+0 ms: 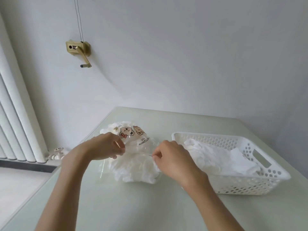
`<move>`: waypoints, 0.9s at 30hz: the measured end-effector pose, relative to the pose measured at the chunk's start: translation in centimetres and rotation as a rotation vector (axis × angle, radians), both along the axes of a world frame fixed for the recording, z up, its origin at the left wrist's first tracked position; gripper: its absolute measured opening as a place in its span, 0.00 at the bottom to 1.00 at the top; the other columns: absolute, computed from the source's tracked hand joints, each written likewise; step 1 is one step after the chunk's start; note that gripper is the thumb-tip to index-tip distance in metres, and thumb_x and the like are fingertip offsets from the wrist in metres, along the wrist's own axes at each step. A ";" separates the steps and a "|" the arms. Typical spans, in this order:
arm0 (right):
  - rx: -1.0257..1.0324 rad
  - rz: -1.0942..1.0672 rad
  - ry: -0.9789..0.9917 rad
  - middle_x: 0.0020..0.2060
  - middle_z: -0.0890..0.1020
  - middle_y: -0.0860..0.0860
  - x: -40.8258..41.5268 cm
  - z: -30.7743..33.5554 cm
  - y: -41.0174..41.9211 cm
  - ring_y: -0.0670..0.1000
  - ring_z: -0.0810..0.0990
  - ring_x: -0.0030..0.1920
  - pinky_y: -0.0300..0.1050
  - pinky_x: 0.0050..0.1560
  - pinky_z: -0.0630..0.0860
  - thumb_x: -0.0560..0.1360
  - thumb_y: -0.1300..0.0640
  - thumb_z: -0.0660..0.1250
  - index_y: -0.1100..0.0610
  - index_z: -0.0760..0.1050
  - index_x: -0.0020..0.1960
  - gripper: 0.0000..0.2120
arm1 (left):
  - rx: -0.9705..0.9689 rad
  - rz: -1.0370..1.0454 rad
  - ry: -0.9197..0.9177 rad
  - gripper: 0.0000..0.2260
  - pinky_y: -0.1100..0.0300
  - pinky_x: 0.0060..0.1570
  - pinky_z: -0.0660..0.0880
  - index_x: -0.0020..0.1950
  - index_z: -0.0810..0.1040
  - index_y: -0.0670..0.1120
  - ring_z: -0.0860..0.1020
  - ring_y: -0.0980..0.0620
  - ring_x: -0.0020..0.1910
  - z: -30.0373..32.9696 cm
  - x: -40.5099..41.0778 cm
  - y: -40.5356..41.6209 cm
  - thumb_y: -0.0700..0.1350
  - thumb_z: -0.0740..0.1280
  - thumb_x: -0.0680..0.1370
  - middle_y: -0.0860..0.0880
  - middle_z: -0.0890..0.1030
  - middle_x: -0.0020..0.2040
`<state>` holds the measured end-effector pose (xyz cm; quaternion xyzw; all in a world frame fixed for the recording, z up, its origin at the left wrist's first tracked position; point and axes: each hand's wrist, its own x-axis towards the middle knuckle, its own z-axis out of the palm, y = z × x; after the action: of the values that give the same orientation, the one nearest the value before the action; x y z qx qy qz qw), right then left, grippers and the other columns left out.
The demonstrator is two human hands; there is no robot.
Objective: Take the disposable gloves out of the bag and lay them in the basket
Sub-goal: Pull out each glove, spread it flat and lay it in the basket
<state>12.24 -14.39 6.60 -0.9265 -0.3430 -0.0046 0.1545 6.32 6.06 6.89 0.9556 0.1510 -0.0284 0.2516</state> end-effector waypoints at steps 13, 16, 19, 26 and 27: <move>0.227 -0.016 -0.001 0.33 0.76 0.45 1.5 -1.6 1.7 0.45 0.74 0.36 0.38 0.35 0.68 0.71 0.48 0.72 0.44 0.81 0.40 0.02 | -0.054 -0.222 -0.086 0.15 0.59 0.62 0.68 0.51 0.79 0.62 0.72 0.60 0.61 -0.5 0.9 -0.5 0.39 0.67 0.77 0.58 0.76 0.60; 0.392 0.006 0.024 0.36 0.77 0.43 2.0 -2.1 1.7 0.41 0.76 0.37 0.40 0.40 0.73 0.71 0.50 0.72 0.41 0.74 0.33 0.11 | -0.108 -0.242 -0.124 0.15 0.56 0.66 0.68 0.56 0.81 0.57 0.73 0.60 0.63 -0.6 1.4 -1.0 0.62 0.63 0.76 0.59 0.77 0.61; 0.489 0.010 0.068 0.38 0.81 0.43 2.2 -2.3 1.7 0.43 0.78 0.39 0.43 0.45 0.76 0.75 0.54 0.69 0.43 0.77 0.35 0.11 | -0.132 -0.267 -0.117 0.31 0.57 0.62 0.71 0.56 0.80 0.58 0.75 0.63 0.59 -0.8 1.7 -1.5 0.77 0.57 0.66 0.63 0.79 0.57; 0.624 -0.015 0.122 0.40 0.81 0.41 2.7 -2.3 1.6 0.41 0.77 0.40 0.37 0.42 0.72 0.73 0.51 0.71 0.50 0.77 0.43 0.04 | -0.064 -0.167 -0.408 0.04 0.69 0.38 0.71 0.42 0.78 0.59 0.76 0.58 0.47 -0.4 1.9 -1.5 0.51 0.68 0.77 0.62 0.78 0.44; 0.565 -0.019 0.114 0.42 0.79 0.41 2.8 -2.3 1.4 0.40 0.76 0.41 0.39 0.44 0.72 0.73 0.50 0.71 0.49 0.76 0.46 0.05 | -0.086 -0.145 -0.410 0.05 0.65 0.39 0.74 0.42 0.78 0.60 0.77 0.56 0.47 -0.3 1.9 -1.5 0.51 0.67 0.78 0.59 0.79 0.45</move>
<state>15.04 -13.01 4.33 -0.8487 -0.3104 -0.0495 0.4254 8.20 4.57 6.56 0.9381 0.0263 0.1418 0.3148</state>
